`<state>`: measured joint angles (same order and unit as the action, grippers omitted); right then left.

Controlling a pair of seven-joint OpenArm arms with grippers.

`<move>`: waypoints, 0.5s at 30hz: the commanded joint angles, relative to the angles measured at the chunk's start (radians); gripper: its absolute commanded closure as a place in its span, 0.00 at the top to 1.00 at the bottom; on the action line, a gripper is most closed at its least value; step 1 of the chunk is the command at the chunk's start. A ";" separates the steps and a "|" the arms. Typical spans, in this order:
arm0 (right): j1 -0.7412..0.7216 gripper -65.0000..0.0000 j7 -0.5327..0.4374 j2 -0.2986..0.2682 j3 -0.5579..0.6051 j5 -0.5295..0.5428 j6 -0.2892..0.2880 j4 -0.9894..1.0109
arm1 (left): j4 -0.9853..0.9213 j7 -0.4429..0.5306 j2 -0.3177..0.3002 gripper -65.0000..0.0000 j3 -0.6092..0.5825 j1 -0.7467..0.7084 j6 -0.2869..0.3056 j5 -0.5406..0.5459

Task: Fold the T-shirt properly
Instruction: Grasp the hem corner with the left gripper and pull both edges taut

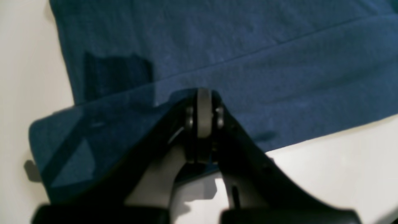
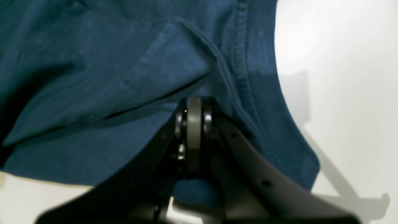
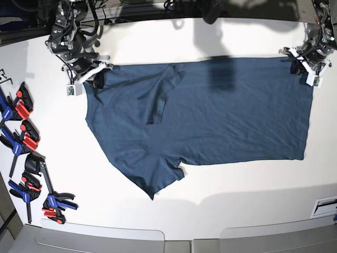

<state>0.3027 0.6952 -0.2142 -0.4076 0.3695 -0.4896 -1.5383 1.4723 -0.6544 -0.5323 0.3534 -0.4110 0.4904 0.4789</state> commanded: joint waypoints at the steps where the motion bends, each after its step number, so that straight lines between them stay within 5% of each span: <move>1: 0.013 0.00 0.017 -0.016 -0.005 -0.014 0.006 -0.009 | 0.007 -0.039 -0.017 0.00 0.005 -0.020 -0.002 -0.001; 15: 0.186 0.00 0.108 -0.019 -0.005 0.113 -0.065 -0.047 | 0.010 -0.065 -0.017 0.00 0.007 -0.192 -0.002 0.027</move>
<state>0.4763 0.7425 -0.2249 -0.4133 0.5247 -0.5610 -1.5856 1.4933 -0.6128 -0.5434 0.3656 -0.5762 0.4980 0.5690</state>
